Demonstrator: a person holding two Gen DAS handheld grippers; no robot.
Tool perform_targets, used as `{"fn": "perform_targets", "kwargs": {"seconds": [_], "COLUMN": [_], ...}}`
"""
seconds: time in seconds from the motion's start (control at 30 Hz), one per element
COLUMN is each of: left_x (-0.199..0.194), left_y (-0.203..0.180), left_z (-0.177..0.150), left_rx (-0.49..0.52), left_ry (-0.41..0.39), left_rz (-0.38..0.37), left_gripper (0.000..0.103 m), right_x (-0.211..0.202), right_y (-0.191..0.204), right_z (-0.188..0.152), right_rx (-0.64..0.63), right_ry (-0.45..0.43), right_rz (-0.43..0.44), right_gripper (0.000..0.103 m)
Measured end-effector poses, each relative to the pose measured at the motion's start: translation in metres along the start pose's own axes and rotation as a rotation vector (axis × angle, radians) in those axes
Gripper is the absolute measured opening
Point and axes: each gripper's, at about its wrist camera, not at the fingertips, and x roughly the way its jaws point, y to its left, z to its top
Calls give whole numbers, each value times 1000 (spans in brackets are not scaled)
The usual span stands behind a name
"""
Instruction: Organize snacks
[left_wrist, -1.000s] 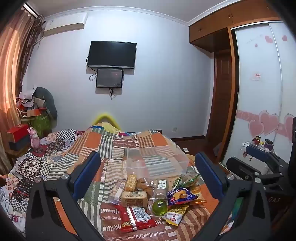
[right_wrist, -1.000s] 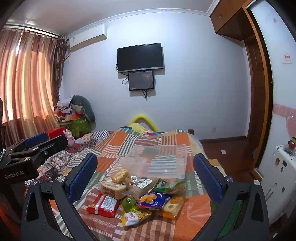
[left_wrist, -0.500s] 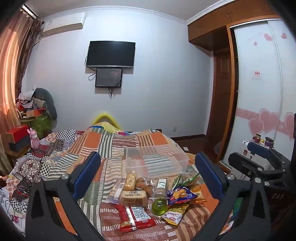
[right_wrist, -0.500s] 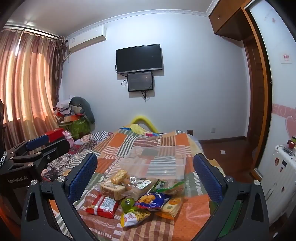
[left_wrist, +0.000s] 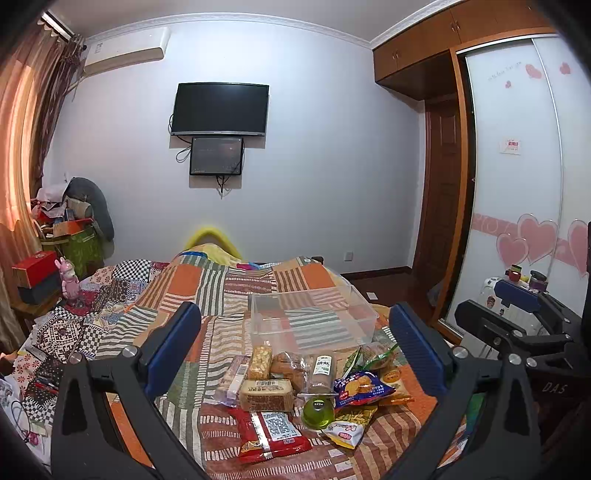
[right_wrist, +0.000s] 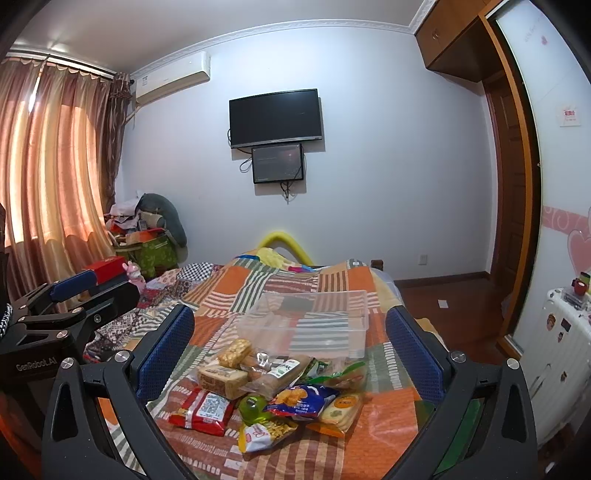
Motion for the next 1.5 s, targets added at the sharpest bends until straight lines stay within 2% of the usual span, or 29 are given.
{"fn": "perform_targets", "kwargs": {"seconds": [1.5], "left_x": [8], "left_y": [-4], "left_z": [-5], "left_rx": [2], "left_ry": [16], "left_rz": [-8], "left_gripper": [103], "right_x": [-1], "right_y": [-2], "right_z": [1], "right_rx": [14], "right_ry": [11], "right_rz": [1], "right_gripper": [103]}}
